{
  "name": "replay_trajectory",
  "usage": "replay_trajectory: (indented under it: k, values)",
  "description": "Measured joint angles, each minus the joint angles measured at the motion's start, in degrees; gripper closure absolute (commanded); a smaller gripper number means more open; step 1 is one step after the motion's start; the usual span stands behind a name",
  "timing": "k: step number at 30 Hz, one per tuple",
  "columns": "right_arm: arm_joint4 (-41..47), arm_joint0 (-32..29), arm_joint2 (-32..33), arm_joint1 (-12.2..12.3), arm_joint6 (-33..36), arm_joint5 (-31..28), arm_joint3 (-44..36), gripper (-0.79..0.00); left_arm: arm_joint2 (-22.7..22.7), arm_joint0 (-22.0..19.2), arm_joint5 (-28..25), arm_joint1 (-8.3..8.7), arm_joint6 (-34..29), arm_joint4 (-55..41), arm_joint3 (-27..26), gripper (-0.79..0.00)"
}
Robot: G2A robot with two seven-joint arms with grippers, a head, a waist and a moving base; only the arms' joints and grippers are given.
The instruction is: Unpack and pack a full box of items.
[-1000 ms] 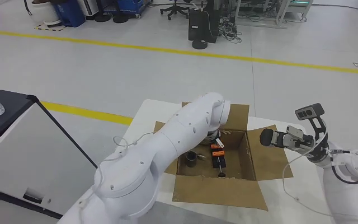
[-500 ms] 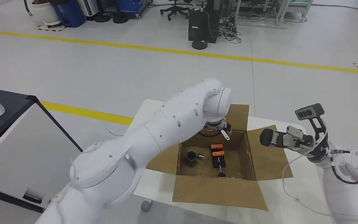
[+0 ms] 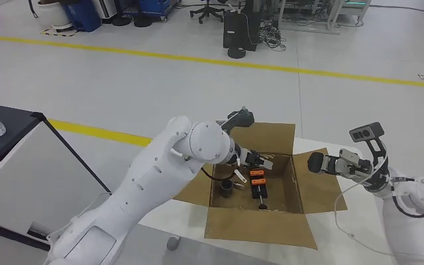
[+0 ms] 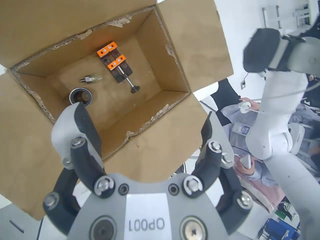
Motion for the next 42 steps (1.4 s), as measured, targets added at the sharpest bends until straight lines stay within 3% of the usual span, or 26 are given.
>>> replay_trajectory:
  k: [17,24,34,42]
  values:
    - [0.0,0.0,0.0,0.0,0.0,0.0,0.0,-0.785,-1.1,0.69,0.04,0.13,2.15,-0.3,1.6,-0.785]
    - [0.0,0.0,0.0,0.0,0.0,0.0,0.0,-0.785,-10.28,6.4,3.76,1.93,6.84,-3.4,-1.64,-0.785]
    - [0.0,0.0,0.0,0.0,0.0,0.0,0.0,-0.785,-25.27,20.78,2.4,5.02,7.37,-11.66,-9.79,-0.785]
    - [0.0,0.0,0.0,0.0,0.0,0.0,0.0,-0.785,-35.03,27.78,1.06,7.48,5.6,-9.69,-15.16,-0.785]
